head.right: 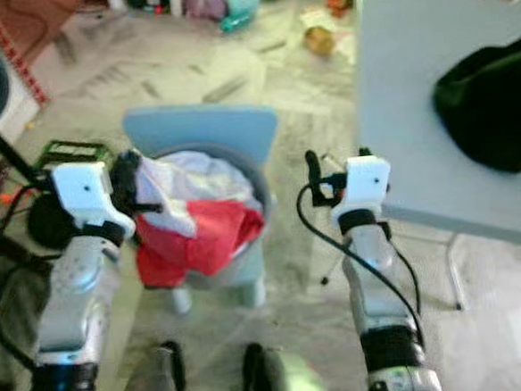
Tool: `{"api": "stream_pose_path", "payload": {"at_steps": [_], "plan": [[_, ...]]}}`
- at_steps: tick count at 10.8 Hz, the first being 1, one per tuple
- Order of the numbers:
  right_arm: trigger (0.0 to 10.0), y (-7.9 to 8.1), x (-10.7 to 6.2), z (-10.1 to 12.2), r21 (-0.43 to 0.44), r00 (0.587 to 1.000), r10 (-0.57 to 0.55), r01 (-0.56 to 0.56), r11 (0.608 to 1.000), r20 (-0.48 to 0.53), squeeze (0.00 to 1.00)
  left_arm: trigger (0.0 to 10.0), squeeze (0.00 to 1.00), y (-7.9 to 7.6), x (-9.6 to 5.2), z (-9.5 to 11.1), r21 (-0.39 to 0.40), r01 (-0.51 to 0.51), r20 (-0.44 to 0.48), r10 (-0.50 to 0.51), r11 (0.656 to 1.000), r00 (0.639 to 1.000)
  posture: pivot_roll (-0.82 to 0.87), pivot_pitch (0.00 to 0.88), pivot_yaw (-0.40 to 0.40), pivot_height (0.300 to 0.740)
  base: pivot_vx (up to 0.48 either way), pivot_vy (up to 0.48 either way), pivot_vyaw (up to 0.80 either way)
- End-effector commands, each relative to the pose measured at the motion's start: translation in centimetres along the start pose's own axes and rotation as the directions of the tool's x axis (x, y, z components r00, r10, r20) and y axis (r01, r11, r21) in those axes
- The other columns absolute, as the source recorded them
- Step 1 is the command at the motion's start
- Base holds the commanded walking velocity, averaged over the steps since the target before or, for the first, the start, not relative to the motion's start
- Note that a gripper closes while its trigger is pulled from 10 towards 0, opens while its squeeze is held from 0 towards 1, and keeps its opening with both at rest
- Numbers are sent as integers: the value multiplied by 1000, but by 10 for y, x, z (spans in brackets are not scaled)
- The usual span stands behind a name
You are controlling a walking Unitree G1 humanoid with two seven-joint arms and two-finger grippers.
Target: Hang hanger
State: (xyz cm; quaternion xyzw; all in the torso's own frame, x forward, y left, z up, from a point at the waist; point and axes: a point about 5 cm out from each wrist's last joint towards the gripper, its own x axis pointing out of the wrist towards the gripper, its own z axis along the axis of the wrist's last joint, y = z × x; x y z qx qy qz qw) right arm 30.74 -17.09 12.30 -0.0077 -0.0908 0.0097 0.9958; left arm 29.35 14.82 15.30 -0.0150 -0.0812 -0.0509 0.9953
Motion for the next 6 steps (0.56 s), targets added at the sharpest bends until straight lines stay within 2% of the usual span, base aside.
{"api": "stream_pose_path", "payload": {"at_steps": [1,5,6], "plan": [[10000,-8,-1,-2,-13,1000,-29,29,1000,-10,0,10000,0,-3,0,-1,-10,10,-5,-10,1000,1000,49,129,-76,740,0,-274,0],[10000,-8,-2,-4,-18,999,-36,36,999,-15,0,10000,0,-4,-1,-4,-11,19,-12,-19,1000,1000,47,130,-72,740,0,-435,-702],[10000,-9,-2,-6,-19,999,-37,37,999,-19,0,10000,0,-3,-2,-6,-4,24,-25,-24,1000,999,47,131,-73,740,0,-435,-456]]}}
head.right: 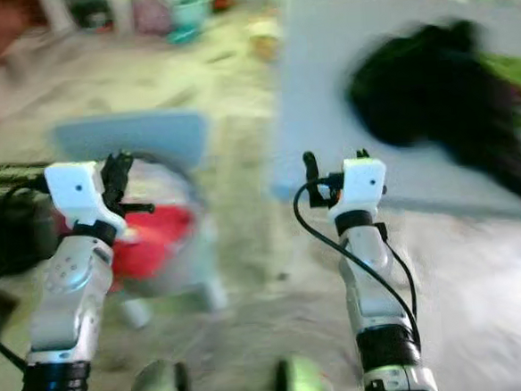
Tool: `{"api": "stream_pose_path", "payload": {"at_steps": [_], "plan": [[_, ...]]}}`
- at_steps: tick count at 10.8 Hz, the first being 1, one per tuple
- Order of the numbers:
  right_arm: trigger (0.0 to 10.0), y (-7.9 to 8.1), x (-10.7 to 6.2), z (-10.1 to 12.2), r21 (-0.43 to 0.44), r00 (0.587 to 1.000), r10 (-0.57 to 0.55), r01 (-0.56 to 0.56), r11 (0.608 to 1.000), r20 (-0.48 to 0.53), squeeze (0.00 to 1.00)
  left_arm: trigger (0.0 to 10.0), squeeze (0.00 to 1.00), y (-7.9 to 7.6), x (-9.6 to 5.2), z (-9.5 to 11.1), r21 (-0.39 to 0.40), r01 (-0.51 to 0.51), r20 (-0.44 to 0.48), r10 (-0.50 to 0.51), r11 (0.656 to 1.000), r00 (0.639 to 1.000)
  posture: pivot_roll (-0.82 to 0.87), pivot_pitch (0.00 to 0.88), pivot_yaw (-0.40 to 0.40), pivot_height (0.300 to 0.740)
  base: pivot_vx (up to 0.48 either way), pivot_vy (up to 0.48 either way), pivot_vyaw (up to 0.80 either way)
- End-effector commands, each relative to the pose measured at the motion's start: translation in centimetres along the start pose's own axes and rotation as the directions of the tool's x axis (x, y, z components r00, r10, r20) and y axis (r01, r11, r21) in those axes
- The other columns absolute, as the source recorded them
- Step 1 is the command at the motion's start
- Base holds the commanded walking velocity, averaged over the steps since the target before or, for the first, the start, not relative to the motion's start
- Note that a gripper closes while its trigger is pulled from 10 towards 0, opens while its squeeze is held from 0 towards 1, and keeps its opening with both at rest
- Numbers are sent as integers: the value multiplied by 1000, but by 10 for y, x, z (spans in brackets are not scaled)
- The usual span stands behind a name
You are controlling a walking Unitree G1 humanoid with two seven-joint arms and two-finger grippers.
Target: Hang hanger
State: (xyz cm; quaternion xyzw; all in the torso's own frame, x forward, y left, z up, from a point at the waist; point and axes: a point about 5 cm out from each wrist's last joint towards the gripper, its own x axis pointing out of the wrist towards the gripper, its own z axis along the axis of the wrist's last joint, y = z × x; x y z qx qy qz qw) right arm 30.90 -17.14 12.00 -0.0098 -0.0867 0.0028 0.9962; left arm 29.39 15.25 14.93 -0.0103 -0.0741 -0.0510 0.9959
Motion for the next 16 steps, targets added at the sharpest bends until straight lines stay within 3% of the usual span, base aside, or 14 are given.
{"api": "stream_pose_path", "payload": {"at_steps": [1,2,4,7,10,12,14,15,16], "plan": [[10000,-9,-4,-4,-15,1000,-23,23,1000,-16,0,10000,0,-5,-2,-7,-6,22,-26,-23,1000,999,48,134,-76,740,0,-416,0],[10000,-8,-4,-7,-20,999,-22,22,1000,-26,0,10000,0,7,-9,-23,31,2,-80,0,1000,997,58,149,-80,740,0,-405,0],[10000,-8,-9,-7,-21,999,-19,18,1000,-27,0,10000,0,15,-18,-22,58,-21,-90,26,998,996,78,196,-67,740,0,-403,0],[10000,-13,-30,-17,-40,997,-4,1,999,-81,0,10000,0,25,-30,-27,107,-37,-122,50,994,991,89,239,-95,740,0,-109,0],[10000,-8,-43,-33,-48,987,61,-69,996,-149,0,10000,0,36,-55,-41,125,-81,-186,103,989,977,119,230,-110,740,0,0,0],[10000,-7,-31,-36,-21,984,43,-47,999,-175,0,10000,0,36,-52,-51,139,-80,-218,109,987,970,136,211,-116,740,0,0,0],[10000,-3,-19,-29,-22,989,66,-70,997,-135,0,10000,0,33,-47,-41,157,-55,-171,81,986,982,136,188,-109,740,0,0,0],[10000,-10,-24,-40,-52,985,33,-42,998,-170,0,10000,0,34,-46,-47,195,-56,-173,91,979,981,136,189,-113,740,0,0,0],[10000,-11,-31,-39,-50,984,51,-60,997,-169,0,10000,0,33,-46,-43,174,-63,-158,91,983,983,125,170,-129,740,0,0,0]]}}
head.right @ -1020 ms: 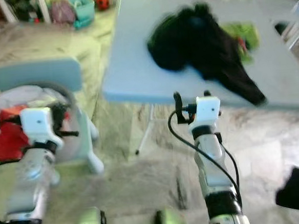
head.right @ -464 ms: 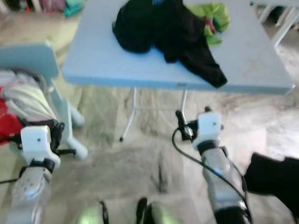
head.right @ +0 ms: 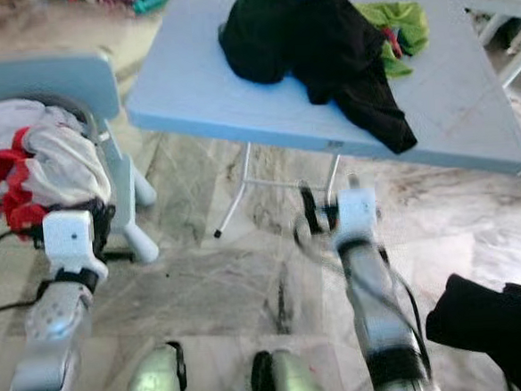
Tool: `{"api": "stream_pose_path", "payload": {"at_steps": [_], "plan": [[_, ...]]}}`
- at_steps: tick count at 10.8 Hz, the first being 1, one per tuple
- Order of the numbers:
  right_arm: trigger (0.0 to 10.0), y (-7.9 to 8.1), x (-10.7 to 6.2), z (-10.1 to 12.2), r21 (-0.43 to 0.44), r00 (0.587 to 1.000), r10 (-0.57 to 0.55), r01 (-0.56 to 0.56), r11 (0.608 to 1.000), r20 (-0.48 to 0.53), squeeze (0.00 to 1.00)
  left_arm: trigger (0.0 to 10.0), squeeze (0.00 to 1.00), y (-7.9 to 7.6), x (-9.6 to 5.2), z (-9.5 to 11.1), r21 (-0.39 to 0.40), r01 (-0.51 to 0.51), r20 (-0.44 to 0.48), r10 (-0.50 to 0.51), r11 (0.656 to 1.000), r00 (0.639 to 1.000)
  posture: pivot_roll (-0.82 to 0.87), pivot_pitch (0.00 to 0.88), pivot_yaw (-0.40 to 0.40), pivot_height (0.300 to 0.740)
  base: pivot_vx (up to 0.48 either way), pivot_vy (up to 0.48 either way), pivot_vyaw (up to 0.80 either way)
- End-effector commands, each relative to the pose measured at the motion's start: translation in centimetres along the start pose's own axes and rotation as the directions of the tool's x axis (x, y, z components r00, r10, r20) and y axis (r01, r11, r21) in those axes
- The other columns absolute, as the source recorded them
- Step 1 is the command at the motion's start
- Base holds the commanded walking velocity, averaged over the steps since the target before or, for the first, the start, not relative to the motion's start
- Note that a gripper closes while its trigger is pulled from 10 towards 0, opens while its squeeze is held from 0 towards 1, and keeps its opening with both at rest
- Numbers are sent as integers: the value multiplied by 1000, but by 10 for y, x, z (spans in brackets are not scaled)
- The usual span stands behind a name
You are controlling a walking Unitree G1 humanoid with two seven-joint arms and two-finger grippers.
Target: Hang hanger
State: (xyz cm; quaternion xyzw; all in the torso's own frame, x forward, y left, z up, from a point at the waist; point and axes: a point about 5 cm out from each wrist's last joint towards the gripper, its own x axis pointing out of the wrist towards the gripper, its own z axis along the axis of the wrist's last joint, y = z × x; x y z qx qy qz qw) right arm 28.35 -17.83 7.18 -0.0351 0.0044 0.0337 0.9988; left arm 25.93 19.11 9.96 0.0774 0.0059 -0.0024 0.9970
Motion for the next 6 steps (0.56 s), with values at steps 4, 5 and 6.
{"api": "stream_pose_path", "payload": {"at_steps": [4,5,6], "plan": [[10000,-6,7,6,-19,1000,-3,3,1000,22,0,10000,0,-7,15,-1,-52,38,5,-38,998,999,96,109,-129,740,0,218,-400],[10000,-8,9,7,-26,1000,-4,4,1000,26,0,10000,0,-12,19,3,-44,66,20,-65,997,998,99,106,-127,740,0,480,-800],[10000,-8,11,9,-29,1000,-4,5,1000,29,0,10000,0,-14,20,7,-48,71,28,-69,996,997,98,110,-126,740,0,480,-800]]}}
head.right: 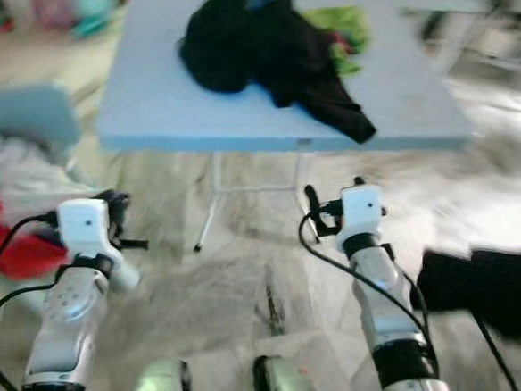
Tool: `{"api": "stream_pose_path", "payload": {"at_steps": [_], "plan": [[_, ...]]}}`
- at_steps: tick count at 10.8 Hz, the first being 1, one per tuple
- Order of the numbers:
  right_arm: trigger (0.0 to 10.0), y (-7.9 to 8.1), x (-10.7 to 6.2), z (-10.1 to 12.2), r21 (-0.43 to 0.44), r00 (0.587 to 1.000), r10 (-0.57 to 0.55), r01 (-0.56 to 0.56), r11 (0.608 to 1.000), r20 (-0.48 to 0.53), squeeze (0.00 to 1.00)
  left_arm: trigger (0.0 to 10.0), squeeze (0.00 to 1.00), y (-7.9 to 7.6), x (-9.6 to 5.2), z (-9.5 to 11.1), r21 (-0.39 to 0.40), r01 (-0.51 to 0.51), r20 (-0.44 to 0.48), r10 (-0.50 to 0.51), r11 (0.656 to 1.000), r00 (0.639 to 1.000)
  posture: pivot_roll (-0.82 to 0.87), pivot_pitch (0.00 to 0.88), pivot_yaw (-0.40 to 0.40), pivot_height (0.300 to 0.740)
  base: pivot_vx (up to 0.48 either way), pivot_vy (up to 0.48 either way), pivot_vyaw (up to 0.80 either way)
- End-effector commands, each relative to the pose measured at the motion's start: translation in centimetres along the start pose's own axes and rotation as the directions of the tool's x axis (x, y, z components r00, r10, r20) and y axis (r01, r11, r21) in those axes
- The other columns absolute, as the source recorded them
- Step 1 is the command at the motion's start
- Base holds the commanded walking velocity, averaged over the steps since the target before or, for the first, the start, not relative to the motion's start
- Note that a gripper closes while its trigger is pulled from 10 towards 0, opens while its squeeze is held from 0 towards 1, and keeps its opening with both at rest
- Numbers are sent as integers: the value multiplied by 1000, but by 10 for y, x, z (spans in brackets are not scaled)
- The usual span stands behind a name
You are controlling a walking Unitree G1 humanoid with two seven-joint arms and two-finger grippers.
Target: Hang hanger
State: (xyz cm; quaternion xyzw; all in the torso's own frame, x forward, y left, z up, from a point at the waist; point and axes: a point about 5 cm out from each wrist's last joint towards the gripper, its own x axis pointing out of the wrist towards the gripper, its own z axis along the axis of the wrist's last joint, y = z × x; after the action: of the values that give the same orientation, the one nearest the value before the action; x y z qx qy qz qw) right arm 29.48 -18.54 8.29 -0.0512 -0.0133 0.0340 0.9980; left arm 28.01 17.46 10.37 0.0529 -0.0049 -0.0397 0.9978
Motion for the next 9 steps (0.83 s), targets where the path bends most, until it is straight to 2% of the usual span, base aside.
{"api": "stream_pose_path", "payload": {"at_steps": [1,5,7,9], "plan": [[10000,1,1,0,4,1000,-1,1,1000,-2,0,10000,0,2,-1,1,-1,-4,1,4,1000,1000,98,117,-125,740,0,480,-800],[10000,11,10,9,13,999,0,0,1000,43,0,10000,0,-3,3,8,6,27,22,-27,1000,999,91,197,-99,740,0,403,-753],[10000,11,9,6,23,999,-9,8,1000,34,0,10000,0,-3,1,9,12,28,16,-28,1000,999,93,217,-95,740,0,338,-544],[10000,11,7,5,22,999,-18,17,1000,33,0,10000,0,-3,-1,8,15,33,15,-33,999,999,93,226,-93,740,0,0,-441]]}}
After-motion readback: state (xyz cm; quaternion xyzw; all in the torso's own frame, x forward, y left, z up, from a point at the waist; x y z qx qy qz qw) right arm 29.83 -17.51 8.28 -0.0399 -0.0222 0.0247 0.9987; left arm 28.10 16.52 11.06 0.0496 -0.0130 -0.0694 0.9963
